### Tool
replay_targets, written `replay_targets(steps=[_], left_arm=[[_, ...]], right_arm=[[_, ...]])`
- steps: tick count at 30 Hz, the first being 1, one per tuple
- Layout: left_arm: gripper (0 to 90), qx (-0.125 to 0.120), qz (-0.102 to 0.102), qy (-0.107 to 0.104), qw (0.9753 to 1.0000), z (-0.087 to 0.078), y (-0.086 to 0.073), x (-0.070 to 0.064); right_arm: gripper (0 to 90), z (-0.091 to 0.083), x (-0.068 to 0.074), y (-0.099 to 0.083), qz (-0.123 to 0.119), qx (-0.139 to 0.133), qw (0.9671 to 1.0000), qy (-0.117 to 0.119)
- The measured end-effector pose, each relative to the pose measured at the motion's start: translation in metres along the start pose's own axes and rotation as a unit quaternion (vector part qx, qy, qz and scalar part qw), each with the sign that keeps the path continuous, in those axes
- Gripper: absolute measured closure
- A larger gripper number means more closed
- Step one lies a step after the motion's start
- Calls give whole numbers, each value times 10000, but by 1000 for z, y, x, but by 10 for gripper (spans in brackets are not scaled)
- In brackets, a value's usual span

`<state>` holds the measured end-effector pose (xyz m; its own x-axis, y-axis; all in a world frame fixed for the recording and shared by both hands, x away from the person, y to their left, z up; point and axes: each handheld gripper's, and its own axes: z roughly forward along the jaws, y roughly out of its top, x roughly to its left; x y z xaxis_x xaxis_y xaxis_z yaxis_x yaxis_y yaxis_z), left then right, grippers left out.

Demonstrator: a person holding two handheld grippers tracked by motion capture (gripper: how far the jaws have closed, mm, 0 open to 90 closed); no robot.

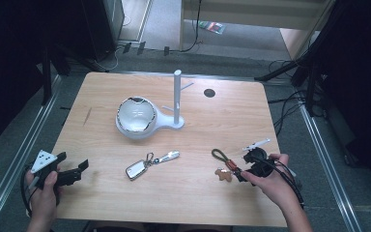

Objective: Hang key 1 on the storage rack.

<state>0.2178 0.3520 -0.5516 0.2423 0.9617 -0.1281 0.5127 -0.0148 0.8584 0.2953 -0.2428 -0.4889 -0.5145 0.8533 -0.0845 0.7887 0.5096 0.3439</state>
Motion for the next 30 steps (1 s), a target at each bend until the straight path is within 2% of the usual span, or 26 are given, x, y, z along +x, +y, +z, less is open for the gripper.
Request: replay_targets(steps=[9, 16, 21, 23, 25, 27, 30], left_arm=[[77, 3, -1, 2, 10000, 0, 0, 0], [77, 22, -12, -5, 10000, 0, 0, 0], [77, 14, -24, -14, 10000, 0, 0, 0], [77, 7, -30, -16, 10000, 0, 0, 0], [77, 13, -32, -20, 10000, 0, 0, 0], [77, 9, -36, -22, 10000, 0, 0, 1], [77, 16, -27, -20, 10000, 0, 0, 1]], right_arm=[[191, 1, -2, 12, -144, 405, 9991, 37], [198, 1, 1, 28, -410, 852, 9955, 72], [213, 3, 5, 42, -595, 1015, 9931, 18], [250, 5, 7, 46, -621, 1069, 9923, 16], [349, 7, 8, 50, -679, 1155, 9909, 97], [333, 11, 10, 52, -779, 1234, 9892, 97], [380, 15, 14, 55, -857, 1351, 9870, 131]])
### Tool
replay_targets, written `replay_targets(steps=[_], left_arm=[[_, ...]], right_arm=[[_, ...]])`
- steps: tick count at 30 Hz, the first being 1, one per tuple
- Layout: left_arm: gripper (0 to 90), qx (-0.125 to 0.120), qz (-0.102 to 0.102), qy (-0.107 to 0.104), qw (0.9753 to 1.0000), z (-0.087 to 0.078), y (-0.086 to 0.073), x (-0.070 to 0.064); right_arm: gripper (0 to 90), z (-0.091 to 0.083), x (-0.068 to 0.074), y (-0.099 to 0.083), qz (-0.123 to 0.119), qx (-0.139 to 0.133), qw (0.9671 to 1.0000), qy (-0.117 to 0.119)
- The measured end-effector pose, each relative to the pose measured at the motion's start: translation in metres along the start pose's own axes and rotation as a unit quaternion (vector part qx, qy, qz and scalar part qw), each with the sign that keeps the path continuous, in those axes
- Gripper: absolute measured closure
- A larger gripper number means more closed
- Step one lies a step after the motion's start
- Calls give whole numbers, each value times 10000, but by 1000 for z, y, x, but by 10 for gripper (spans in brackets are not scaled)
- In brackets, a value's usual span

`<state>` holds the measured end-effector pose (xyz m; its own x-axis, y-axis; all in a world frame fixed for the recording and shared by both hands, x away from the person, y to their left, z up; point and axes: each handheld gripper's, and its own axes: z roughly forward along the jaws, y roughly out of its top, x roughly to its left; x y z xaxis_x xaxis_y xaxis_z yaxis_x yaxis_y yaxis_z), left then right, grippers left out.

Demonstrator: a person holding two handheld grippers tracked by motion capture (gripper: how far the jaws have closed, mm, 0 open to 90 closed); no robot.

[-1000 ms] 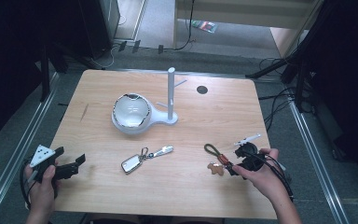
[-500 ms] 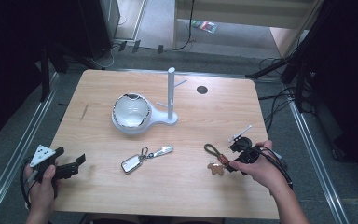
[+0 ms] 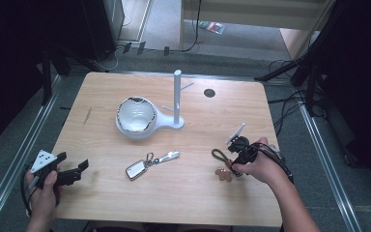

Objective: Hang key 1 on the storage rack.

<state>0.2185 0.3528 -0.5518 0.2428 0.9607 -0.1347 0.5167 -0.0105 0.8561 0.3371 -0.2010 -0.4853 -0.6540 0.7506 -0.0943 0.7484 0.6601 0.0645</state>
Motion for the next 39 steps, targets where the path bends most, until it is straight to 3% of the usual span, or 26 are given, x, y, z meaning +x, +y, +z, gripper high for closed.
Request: replay_targets(steps=[14, 27, 32, 39], left_arm=[[77, 20, 12, 2, 10000, 0, 0, 0], [77, 21, 18, -1, 10000, 0, 0, 0], [77, 24, 23, 0, 10000, 0, 0, -1], [77, 40, 27, -8, 10000, 0, 0, 0]], right_arm=[[523, 8, 3, 13, -156, 41, 9996, 248], [568, 17, 4, 19, -157, 228, 9996, 44], [574, 18, 5, 21, -133, 274, 9995, 31], [649, 20, 6, 24, -153, 302, 9994, 105]])
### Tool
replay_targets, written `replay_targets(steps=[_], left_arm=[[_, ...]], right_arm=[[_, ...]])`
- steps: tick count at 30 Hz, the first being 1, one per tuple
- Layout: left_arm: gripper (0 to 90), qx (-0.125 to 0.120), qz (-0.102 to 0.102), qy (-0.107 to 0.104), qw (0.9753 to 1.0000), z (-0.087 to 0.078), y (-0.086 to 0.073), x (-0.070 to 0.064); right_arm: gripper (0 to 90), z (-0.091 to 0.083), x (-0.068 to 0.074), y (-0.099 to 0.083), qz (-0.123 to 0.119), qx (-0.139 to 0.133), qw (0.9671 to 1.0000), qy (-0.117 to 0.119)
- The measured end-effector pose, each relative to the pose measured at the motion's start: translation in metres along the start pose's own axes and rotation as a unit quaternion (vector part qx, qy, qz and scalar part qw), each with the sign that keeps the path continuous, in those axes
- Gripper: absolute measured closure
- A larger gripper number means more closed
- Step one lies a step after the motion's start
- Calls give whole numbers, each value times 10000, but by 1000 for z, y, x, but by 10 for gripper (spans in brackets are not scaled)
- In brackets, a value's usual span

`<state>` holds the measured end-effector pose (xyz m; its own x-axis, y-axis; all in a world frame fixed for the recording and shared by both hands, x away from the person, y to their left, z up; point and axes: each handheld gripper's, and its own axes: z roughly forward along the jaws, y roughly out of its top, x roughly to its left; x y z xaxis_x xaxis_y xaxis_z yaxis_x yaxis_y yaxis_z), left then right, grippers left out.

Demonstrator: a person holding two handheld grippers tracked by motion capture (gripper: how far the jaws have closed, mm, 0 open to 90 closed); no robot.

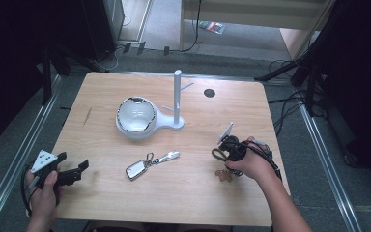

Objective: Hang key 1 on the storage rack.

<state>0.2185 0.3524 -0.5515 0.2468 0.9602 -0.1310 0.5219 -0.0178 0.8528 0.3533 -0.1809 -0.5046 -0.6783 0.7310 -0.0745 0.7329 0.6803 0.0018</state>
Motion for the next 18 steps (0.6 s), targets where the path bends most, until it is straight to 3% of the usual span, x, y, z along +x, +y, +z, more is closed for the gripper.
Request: replay_targets(steps=[3, 11, 15, 18], left_arm=[[77, -1, -3, 0, 10000, 0, 0, 0], [77, 28, 16, 0, 10000, 0, 0, -1], [77, 24, 19, 9, 10000, 1, 0, -1], [77, 26, 22, 9, 10000, 0, 0, -1]], right_arm=[[666, 0, 1, 1, -30, -27, 10000, 9], [674, 0, -3, 1, 311, 23, 9993, 203], [686, 0, -4, 1, 242, 30, 9994, 244], [694, 1, -4, 0, 557, -3, 9982, 241]])
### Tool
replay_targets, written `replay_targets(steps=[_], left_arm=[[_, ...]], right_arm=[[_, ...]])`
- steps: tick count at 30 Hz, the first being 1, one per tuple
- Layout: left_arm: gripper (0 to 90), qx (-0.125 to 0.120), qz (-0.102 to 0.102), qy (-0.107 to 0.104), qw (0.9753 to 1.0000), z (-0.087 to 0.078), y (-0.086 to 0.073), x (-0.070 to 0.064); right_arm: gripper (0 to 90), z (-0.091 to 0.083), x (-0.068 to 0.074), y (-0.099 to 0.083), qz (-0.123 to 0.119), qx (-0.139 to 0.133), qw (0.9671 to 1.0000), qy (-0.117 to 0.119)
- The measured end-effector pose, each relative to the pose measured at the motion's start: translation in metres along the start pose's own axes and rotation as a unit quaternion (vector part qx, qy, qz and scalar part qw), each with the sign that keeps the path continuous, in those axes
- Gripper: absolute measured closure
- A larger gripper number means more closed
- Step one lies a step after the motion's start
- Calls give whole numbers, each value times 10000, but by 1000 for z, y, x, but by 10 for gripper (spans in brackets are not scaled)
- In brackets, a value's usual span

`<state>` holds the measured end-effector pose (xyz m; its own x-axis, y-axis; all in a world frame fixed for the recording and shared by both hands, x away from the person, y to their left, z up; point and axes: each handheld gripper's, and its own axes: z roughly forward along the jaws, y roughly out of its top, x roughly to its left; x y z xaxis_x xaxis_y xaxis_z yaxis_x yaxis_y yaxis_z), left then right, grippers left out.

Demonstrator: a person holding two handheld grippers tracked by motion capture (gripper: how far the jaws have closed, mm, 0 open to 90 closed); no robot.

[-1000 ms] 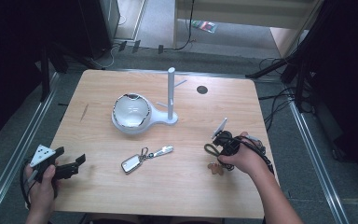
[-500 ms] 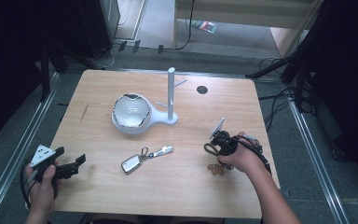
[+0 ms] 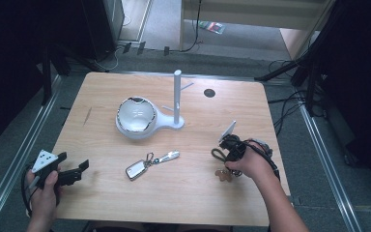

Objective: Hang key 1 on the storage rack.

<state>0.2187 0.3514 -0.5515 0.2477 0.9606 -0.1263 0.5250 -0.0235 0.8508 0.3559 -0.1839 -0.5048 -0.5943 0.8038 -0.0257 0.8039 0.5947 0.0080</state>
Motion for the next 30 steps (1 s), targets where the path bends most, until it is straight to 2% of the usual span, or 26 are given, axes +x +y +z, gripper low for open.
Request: replay_targets(steps=[2, 6, 8, 12, 17, 21, 22, 23, 27, 30], left_arm=[[77, -10, 4, 6, 10000, 0, 0, 0], [77, -16, -3, 2, 10000, 0, 0, 0], [77, -19, -10, 5, 10000, 0, 0, 0], [77, -22, 8, 9, 10000, 0, 0, 0], [77, -16, 16, 17, 10000, 0, 0, 0], [77, -22, 12, 9, 10000, 0, 0, 0], [77, -22, 12, 9, 10000, 0, 0, 0], [77, -24, 14, 10, 10000, 0, 0, 0], [77, -30, 0, 5, 10000, 0, 0, 0], [77, -33, -15, 6, 10000, -1, 0, 0]], right_arm=[[699, -1, 0, -2, 16, -72, 10000, -3], [705, -1, -3, -12, 89, -429, 9990, 82], [706, -1, -4, -18, 150, -647, 9977, 141], [706, -7, -2, -27, 298, -1123, 9929, 258], [706, -22, 0, -36, 410, -1757, 9830, 347], [705, -33, 3, -39, 427, -2256, 9729, 289], [705, -33, 3, -39, 427, -2256, 9729, 289], [705, -39, 5, -40, 466, -2472, 9674, 303], [705, -50, 6, -40, 553, -2878, 9550, 452], [704, -56, 7, -39, 575, -3133, 9468, 452]])
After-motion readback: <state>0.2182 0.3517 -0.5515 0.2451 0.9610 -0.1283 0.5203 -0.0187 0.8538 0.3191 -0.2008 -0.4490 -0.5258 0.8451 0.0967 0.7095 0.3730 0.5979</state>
